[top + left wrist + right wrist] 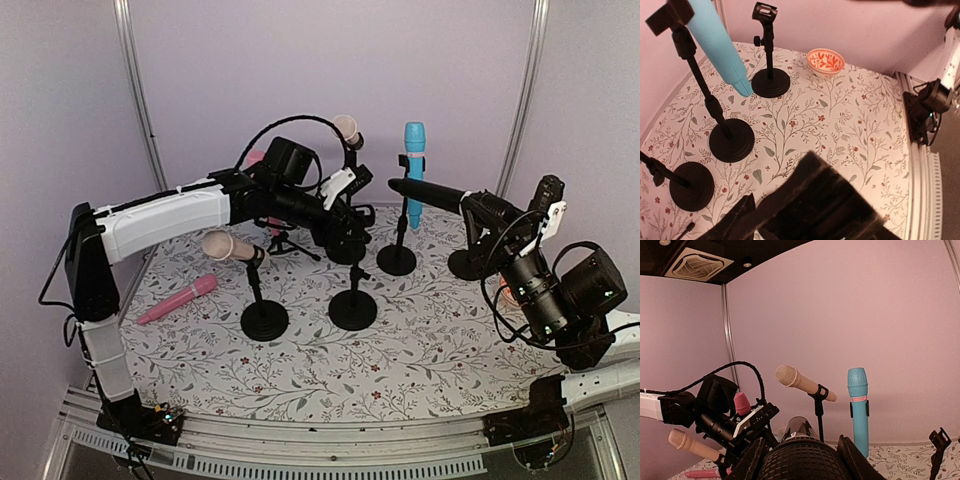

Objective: Remove the microphone from the stand
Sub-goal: Remove the microphone from the microphone stand.

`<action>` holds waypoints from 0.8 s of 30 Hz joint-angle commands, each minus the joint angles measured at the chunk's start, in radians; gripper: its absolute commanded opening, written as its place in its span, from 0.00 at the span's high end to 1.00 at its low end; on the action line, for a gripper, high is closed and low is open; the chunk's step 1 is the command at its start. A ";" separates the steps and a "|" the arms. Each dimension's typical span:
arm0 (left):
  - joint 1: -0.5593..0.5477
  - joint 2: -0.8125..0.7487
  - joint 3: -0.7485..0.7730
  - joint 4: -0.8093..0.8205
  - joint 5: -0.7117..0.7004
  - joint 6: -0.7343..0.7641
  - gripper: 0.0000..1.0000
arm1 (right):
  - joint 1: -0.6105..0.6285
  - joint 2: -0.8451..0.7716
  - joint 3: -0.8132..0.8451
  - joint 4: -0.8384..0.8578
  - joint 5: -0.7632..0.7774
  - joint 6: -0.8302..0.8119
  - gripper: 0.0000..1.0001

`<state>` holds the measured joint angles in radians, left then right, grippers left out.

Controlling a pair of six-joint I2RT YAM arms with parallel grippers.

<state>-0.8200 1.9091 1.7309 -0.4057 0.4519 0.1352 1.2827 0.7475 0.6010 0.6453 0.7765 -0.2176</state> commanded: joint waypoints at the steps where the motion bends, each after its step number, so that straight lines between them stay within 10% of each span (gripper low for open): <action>1: -0.001 -0.066 0.021 -0.031 0.043 0.056 0.33 | 0.006 -0.007 -0.005 -0.018 0.012 0.026 1.00; 9: -0.001 -0.120 0.054 -0.106 0.024 0.146 0.02 | 0.006 0.005 0.010 -0.043 -0.010 0.050 1.00; 24: -0.002 -0.299 0.139 -0.451 -0.083 0.494 0.01 | 0.006 0.214 0.204 -0.073 -0.215 0.090 1.00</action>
<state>-0.8200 1.6756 1.8511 -0.7223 0.4068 0.5003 1.2827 0.9092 0.7174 0.5564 0.6655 -0.1448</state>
